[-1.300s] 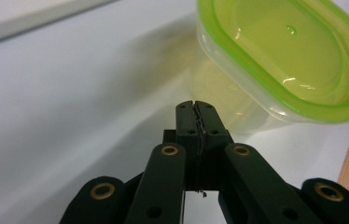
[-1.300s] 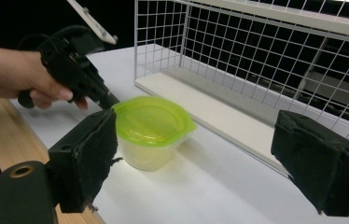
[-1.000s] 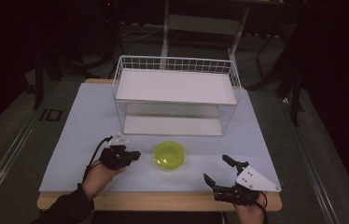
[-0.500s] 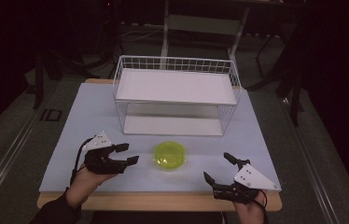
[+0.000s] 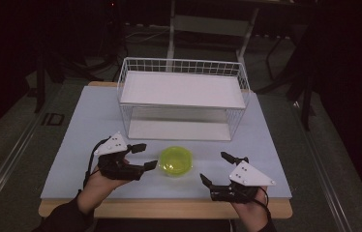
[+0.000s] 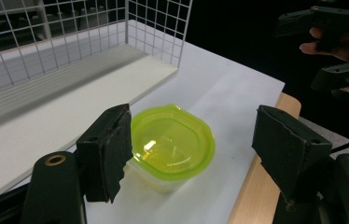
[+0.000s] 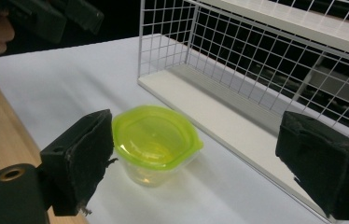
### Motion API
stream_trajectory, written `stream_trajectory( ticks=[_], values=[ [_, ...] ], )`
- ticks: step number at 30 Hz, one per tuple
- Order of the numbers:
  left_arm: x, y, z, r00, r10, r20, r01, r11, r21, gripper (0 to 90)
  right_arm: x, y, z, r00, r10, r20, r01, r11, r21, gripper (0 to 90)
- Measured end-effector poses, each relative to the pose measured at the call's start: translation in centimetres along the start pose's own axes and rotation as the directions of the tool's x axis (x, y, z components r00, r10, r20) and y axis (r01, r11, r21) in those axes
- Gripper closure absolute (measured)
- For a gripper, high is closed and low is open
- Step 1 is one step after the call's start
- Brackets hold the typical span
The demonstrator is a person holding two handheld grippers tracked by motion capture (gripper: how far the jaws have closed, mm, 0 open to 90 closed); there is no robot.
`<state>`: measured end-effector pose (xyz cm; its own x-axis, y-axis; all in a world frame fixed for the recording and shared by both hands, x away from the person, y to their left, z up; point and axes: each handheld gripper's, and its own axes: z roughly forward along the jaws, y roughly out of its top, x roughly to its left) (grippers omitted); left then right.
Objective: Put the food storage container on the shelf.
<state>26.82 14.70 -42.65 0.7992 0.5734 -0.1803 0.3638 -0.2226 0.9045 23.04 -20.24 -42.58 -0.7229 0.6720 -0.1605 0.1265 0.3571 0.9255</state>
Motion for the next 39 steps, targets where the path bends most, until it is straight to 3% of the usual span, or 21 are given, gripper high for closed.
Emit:
stream_trajectory(
  ticks=[7, 13, 14, 16, 19, 26, 32, 39],
  values=[
    [0.5, 0.4, 1.6, 0.9995, -0.016, -0.026, 0.016, 0.9999, 0.005, 29.1, -1.1, 1.1, 1.6, 0.9999, 0.010, 0.003, -0.010, 1.000, 0.018, 14.2],
    [1.2, 0.4, 2.4, 0.9960, -0.069, -0.057, 0.070, 0.9974, 0.015, 30.6, -1.7, 1.1, 3.6, 0.9993, 0.033, -0.015, -0.032, 0.998, 0.054, 18.5],
    [1.5, 0.2, 2.9, 0.9942, -0.089, -0.060, 0.092, 0.9952, 0.034, 30.5, -1.7, 1.0, 3.9, 0.9994, 0.032, -0.011, -0.031, 0.998, 0.057, 18.5],
    [1.5, 0.2, 2.9, 0.9942, -0.089, -0.060, 0.092, 0.9952, 0.034, 30.6, -1.8, 0.9, 4.3, 0.9991, 0.038, -0.018, -0.037, 0.997, 0.064, 18.5],
    [2.0, -0.5, 4.1, 0.9910, -0.104, -0.083, 0.111, 0.9907, 0.079, 32.2, -1.9, 0.5, 5.4, 0.9982, 0.058, -0.018, -0.056, 0.995, 0.085, 18.8],
    [2.5, -2.1, 6.0, 0.9805, -0.159, -0.115, 0.176, 0.9722, 0.155, 38.5, -2.1, -0.8, 7.9, 0.9975, 0.070, -0.006, -0.068, 0.988, 0.138, 21.8],
    [2.9, -3.3, 7.0, 0.9645, -0.210, -0.161, 0.238, 0.9530, 0.187, 39.9, -2.1, -2.0, 9.3, 0.9964, 0.083, -0.016, -0.079, 0.979, 0.187, 22.6],
    [2.8, -4.3, 7.9, 0.9572, -0.235, -0.168, 0.268, 0.9398, 0.212, 43.4, -2.0, -3.1, 10.2, 0.9946, 0.098, -0.035, -0.087, 0.969, 0.231, 23.1]
  ],
)
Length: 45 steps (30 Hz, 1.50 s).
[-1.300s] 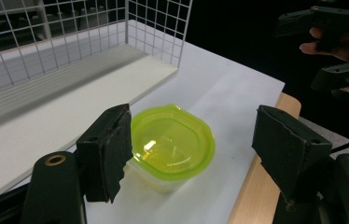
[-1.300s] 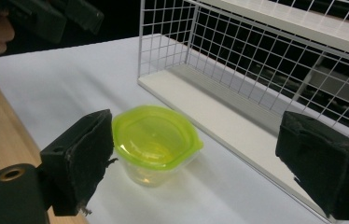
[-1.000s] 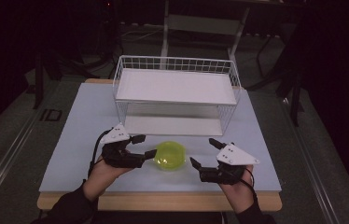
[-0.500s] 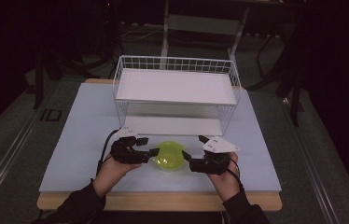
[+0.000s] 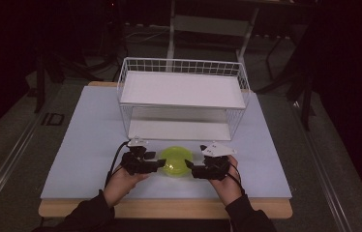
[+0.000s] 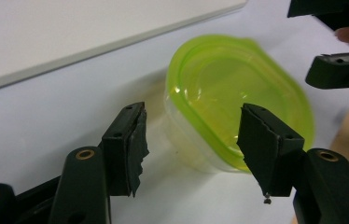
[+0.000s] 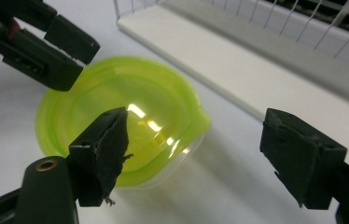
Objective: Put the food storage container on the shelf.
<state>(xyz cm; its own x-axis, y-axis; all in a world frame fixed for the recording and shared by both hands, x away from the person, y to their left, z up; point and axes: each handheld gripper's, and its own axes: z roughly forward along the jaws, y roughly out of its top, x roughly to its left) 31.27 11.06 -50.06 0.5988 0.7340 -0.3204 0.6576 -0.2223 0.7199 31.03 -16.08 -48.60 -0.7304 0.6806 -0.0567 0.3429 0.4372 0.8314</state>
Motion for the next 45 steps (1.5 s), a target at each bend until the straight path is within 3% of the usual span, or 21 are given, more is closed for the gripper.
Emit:
stream_trajectory(
  ticks=[4, 10, 14, 16, 19, 20, 23, 25, 27, 30, 31, 32, 33, 37, 44, 45],
  values=[
    [0.2, -0.3, 0.3, 0.9997, -0.020, 0.017, 0.020, 0.9998, -0.001, 47.7, 0.0, -0.4, 0.5, 1.0000, -0.004, -0.003, 0.004, 1.000, 0.020, 23.2],
    [0.0, -0.5, 0.0, 0.9991, -0.011, 0.041, 0.011, 0.9999, 0.001, 61.1, 0.3, -0.5, 0.6, 0.9999, -0.006, -0.013, 0.006, 0.999, 0.033, 24.0],
    [-0.2, -0.8, -0.2, 0.9985, -0.005, 0.054, 0.004, 1.0000, 0.005, 63.1, 0.3, -0.7, 0.5, 0.9995, 0.009, -0.029, -0.008, 0.999, 0.038, 25.7],
    [-0.6, -0.9, -0.4, 0.9975, 0.001, 0.070, -0.002, 1.0000, 0.008, 63.4, 0.5, -1.0, 0.2, 0.9993, 0.014, -0.036, -0.012, 0.998, 0.054, 34.6],
    [-0.9, -1.0, -0.5, 0.9965, 0.011, 0.083, -0.012, 0.9998, 0.014, 64.2, 0.5, -1.0, 0.2, 0.9987, 0.022, -0.045, -0.019, 0.998, 0.060, 37.3],
    [-1.5, -1.4, -0.8, 0.9951, 0.017, 0.097, -0.019, 0.9997, 0.018, 66.0, 0.8, -1.1, -0.3, 0.9961, 0.051, -0.071, -0.045, 0.995, 0.084, 48.4],
    [-1.8, -1.7, -0.9, 0.9958, 0.018, 0.090, -0.019, 0.9996, 0.019, 68.5, 1.2, -1.1, -0.6, 0.9919, 0.073, -0.104, -0.062, 0.993, 0.099, 61.0],
    [-1.8, -1.7, -0.9, 0.9958, 0.018, 0.090, -0.019, 0.9996, 0.019, 69.4, 1.4, -1.1, -0.7, 0.9913, 0.077, -0.107, -0.066, 0.992, 0.106, 61.0],
    [-1.9, -2.0, -1.1, 0.9961, -0.010, 0.088, 0.007, 0.9994, 0.033, 72.0, 1.6, -1.0, -0.9, 0.9868, 0.115, -0.115, -0.101, 0.988, 0.117, 65.0],
    [-2.0, -2.2, -1.3, 0.9961, -0.034, 0.082, 0.031, 0.9989, 0.035, 77.9, 2.0, -0.9, -1.1, 0.9870, 0.119, -0.108, -0.107, 0.988, 0.110, 72.0],
    [-2.3, -2.4, -1.3, 0.9995, 0.002, 0.030, -0.004, 0.9987, 0.050, 80.5, 2.2, -0.8, -1.2, 0.9877, 0.118, -0.103, -0.106, 0.988, 0.109, 77.2],
    [-2.3, -2.7, -1.2, 0.9997, 0.004, 0.025, -0.005, 0.9988, 0.049, 80.8, 2.4, -0.8, -1.2, 0.9895, 0.112, -0.091, -0.101, 0.989, 0.111, 77.3],
    [-2.1, -2.9, -1.2, 0.9990, -0.020, 0.039, 0.018, 0.9987, 0.049, 80.9, 2.5, -0.8, -1.0, 0.9899, 0.111, -0.089, -0.100, 0.988, 0.118, 78.0],
    [-2.3, -2.9, -1.2, 0.9991, -0.027, 0.034, 0.024, 0.9971, 0.072, 81.0, 2.7, -0.5, -1.1, 0.9916, 0.102, -0.079, -0.093, 0.989, 0.117, 79.3],
    [-2.5, -2.5, -1.6, 0.9985, -0.033, 0.044, 0.031, 0.9984, 0.047, 81.2, 2.4, 0.4, -1.8, 0.9921, 0.099, -0.078, -0.092, 0.992, 0.089, 79.9],
    [-2.9, -1.5, -2.6, 0.9986, -0.022, 0.049, 0.022, 0.9997, 0.009, 81.3, 2.1, 1.3, -2.3, 0.9926, 0.093, -0.077, -0.089, 0.994, 0.063, 80.0]
  ],
)
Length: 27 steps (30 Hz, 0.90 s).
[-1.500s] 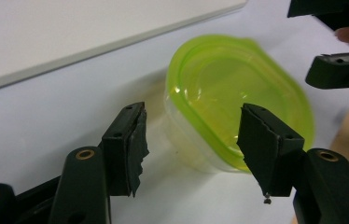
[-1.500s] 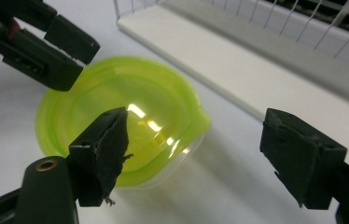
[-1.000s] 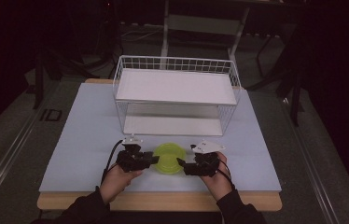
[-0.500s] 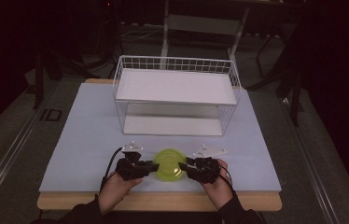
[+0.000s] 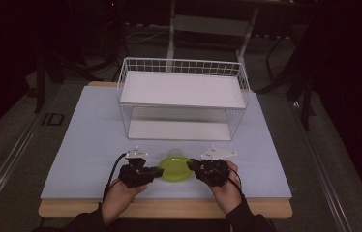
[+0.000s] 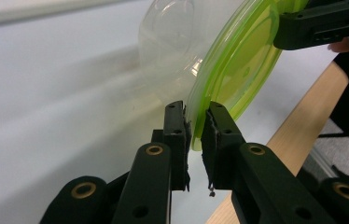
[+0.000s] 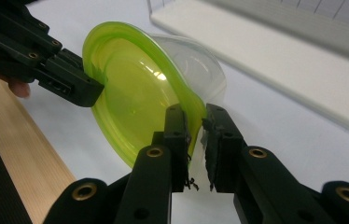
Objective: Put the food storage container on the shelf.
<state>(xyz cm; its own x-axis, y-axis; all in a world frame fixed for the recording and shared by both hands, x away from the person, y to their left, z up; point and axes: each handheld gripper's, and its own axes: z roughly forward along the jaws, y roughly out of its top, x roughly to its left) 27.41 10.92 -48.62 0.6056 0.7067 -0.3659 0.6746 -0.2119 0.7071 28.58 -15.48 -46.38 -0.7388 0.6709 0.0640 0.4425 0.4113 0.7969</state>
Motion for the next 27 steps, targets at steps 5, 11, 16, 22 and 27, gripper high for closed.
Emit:
stream_trajectory(
  ticks=[5, 11, 16, 22, 27],
  values=[
    [-0.4, 1.2, -1.3, 0.9997, 0.022, 0.007, -0.021, 0.9990, -0.039, 81.3, -0.2, 1.7, -1.2, 1.0000, -0.003, -0.009, 0.003, 0.999, -0.039, 80.0],
    [-0.8, 3.1, -3.0, 0.9989, 0.043, 0.015, -0.041, 0.9935, -0.106, 81.5, -0.3, 4.1, -2.7, 1.0000, -0.001, 0.001, 0.001, 0.997, -0.084, 80.0],
    [-0.9, 4.5, -4.1, 0.9982, 0.054, 0.026, -0.049, 0.9881, -0.146, 81.6, -0.4, 5.9, -3.5, 1.0000, -0.004, 0.008, 0.005, 0.994, -0.106, 79.9],
    [-1.2, 6.4, -5.3, 0.9964, 0.084, 0.009, -0.082, 0.9833, -0.163, 81.8, -0.7, 7.3, -4.0, 0.9999, 0.009, 0.007, -0.008, 0.993, -0.120, 79.9],
    [-1.5, 8.2, -6.1, 0.9950, 0.100, 0.009, -0.096, 0.9795, -0.177, 81.9, -1.2, 8.7, -4.6, 0.9996, 0.027, 0.003, -0.026, 0.989, -0.145, 79.8]
  ],
)
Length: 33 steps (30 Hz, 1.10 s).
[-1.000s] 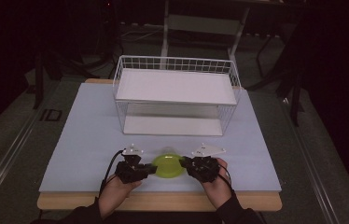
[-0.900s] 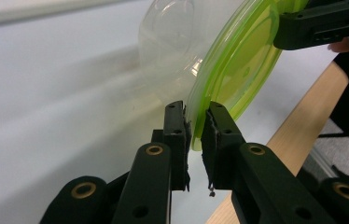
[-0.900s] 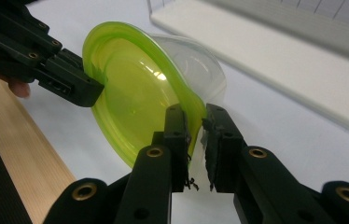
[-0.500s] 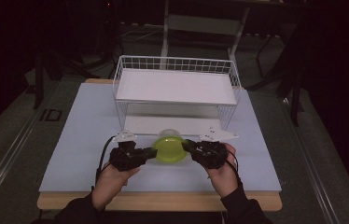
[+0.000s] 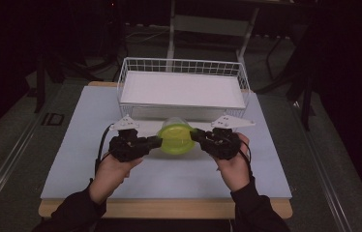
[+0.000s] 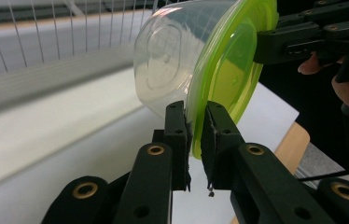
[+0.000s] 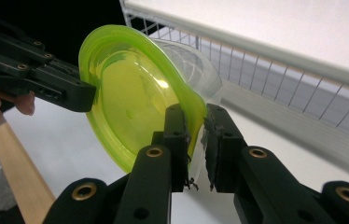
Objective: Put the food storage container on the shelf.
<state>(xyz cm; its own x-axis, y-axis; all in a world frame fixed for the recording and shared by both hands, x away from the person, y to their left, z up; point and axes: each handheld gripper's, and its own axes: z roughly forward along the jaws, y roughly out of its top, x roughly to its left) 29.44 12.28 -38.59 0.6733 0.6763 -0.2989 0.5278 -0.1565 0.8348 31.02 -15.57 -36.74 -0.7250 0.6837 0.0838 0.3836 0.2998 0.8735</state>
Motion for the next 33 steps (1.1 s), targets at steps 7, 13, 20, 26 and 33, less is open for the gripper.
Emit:
stream_trajectory(
  ticks=[7, 13, 20, 26, 33],
  values=[
    [-0.1, 2.2, -0.8, 0.9998, 0.018, 0.010, -0.017, 0.9986, -0.050, 82.1, -0.5, 2.4, -0.8, 1.0000, 0.002, 0.006, -0.002, 1.000, -0.029, 79.7],
    [0.1, 4.2, -1.4, 0.9997, 0.023, 0.013, -0.022, 0.9961, -0.085, 82.3, -0.8, 4.5, -1.1, 0.9998, 0.005, 0.017, -0.005, 0.999, -0.042, 79.6],
    [0.2, 6.1, -2.0, 0.9997, 0.023, 0.004, -0.022, 0.9934, -0.112, 82.6, -1.3, 6.7, -1.3, 0.9996, 0.018, 0.024, -0.016, 0.998, -0.063, 79.4],
    [0.8, 7.7, -2.0, 0.9996, 0.029, -0.003, -0.029, 0.9932, -0.112, 82.6, -1.8, 8.5, -0.9, 0.9993, 0.024, 0.028, -0.023, 0.998, -0.053, 79.3],
    [2.0, 9.3, -1.2, 1.0000, 0.008, -0.004, -0.009, 0.9942, -0.108, 82.5, -3.2, 10.1, 0.0, 0.9983, 0.047, 0.034, -0.046, 0.999, -0.022, 79.2]
  ],
)
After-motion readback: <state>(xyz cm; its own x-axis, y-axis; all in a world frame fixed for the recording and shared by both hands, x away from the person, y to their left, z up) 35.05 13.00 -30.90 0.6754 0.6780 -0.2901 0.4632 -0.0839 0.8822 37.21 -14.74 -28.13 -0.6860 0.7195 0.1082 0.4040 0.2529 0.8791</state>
